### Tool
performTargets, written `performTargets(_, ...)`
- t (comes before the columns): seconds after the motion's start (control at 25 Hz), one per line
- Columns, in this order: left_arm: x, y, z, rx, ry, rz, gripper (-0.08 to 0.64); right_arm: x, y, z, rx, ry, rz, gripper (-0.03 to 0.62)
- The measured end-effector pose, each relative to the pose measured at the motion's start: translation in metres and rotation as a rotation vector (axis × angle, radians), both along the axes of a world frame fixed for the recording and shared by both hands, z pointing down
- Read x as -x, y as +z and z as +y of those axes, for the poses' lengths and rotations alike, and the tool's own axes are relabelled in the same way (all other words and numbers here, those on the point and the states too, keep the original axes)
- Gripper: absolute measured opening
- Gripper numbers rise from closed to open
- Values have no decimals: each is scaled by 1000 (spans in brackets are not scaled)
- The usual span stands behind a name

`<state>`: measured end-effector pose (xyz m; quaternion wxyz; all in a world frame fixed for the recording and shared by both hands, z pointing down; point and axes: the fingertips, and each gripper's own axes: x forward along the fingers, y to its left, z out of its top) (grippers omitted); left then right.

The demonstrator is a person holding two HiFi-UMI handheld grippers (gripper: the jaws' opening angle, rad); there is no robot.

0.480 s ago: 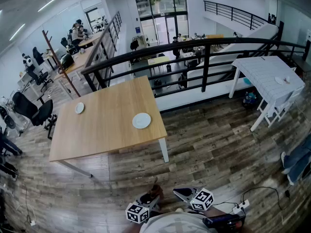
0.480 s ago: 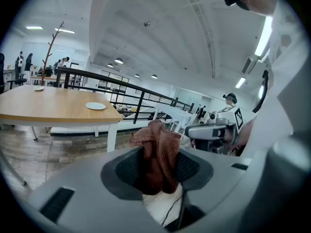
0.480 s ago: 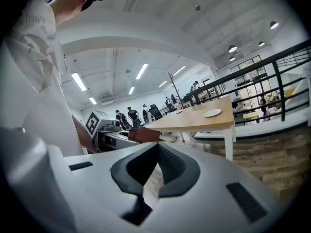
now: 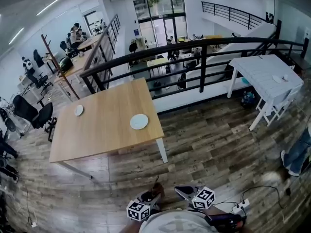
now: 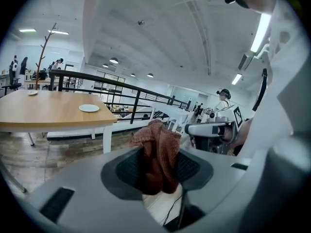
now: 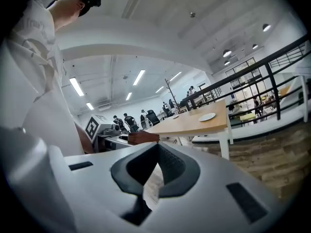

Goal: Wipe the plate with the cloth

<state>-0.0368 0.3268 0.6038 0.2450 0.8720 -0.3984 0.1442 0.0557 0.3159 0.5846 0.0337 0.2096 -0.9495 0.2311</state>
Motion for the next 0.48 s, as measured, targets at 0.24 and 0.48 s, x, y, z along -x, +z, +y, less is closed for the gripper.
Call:
performTargets(0.24, -10, -4, 1, 1, 18, -7, 169, -14, -2, 1, 11, 32, -3, 12)
performTargets(0.48, -15, -7, -1, -3, 25, -12, 169, -23, 0, 4, 29, 52, 6, 14)
